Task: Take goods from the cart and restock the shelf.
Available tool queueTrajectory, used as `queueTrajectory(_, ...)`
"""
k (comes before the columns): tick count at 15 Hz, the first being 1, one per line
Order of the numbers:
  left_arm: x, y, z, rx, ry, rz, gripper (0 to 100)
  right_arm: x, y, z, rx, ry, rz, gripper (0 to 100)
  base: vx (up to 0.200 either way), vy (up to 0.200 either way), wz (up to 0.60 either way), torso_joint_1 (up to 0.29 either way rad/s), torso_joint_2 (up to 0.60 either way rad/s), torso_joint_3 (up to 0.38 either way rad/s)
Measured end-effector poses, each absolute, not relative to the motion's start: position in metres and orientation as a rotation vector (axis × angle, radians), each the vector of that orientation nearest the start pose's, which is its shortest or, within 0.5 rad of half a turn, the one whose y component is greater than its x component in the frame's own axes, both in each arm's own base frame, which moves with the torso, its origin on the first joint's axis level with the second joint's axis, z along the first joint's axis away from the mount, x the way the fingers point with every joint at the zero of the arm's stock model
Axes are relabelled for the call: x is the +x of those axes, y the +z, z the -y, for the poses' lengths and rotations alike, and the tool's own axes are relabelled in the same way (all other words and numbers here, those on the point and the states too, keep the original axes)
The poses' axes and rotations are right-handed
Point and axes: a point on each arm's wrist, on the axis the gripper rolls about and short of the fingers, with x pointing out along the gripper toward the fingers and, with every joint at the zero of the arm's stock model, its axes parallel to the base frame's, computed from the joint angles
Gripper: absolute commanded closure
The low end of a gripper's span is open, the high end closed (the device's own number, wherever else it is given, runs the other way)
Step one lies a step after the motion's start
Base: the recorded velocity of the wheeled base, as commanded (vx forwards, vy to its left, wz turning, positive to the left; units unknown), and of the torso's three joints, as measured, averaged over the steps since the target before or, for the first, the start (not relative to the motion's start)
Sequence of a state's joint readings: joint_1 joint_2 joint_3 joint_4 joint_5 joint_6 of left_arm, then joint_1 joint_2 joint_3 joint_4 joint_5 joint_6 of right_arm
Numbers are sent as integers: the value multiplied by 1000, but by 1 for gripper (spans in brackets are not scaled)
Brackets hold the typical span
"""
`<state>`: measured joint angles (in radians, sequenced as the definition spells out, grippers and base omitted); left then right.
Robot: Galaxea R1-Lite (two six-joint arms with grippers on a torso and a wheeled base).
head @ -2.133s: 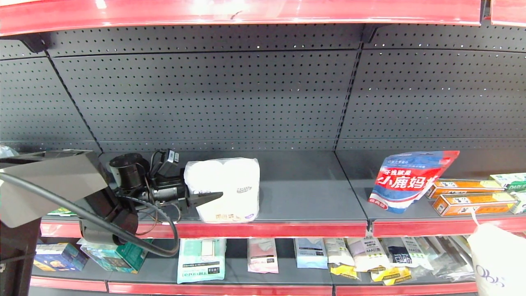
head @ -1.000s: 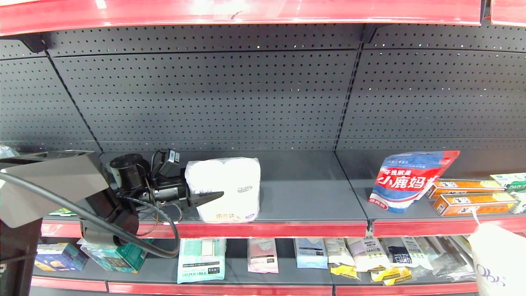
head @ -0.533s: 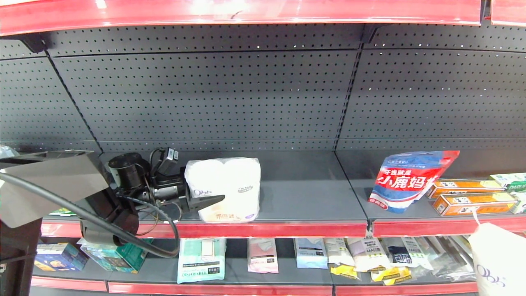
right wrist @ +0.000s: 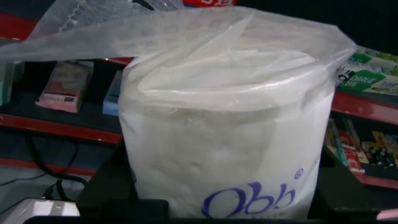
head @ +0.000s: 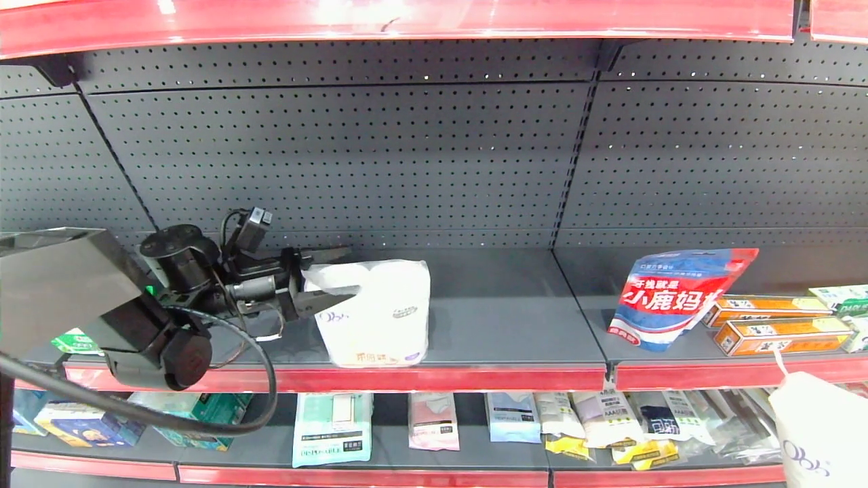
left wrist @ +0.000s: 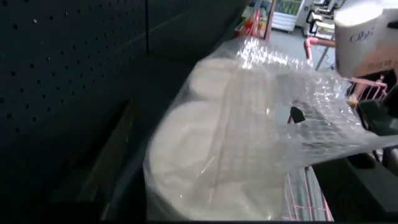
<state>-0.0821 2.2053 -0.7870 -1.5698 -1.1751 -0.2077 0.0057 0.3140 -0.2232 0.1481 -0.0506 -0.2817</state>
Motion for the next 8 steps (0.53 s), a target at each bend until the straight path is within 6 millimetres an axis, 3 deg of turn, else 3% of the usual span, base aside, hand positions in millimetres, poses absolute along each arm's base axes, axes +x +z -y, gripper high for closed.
queueTrajectory(4, 366, 128, 49, -150, -1188, 57, 0, -5, 122, 1, -288, -8, -260, 100, 0, 0, 0, 0, 0, 0)
queueTrajectory(8, 366, 147, 45, -139, -1148, 114, 0, -4, 124, 1, -285, -4, -255, 100, 0, 0, 0, 0, 0, 0)
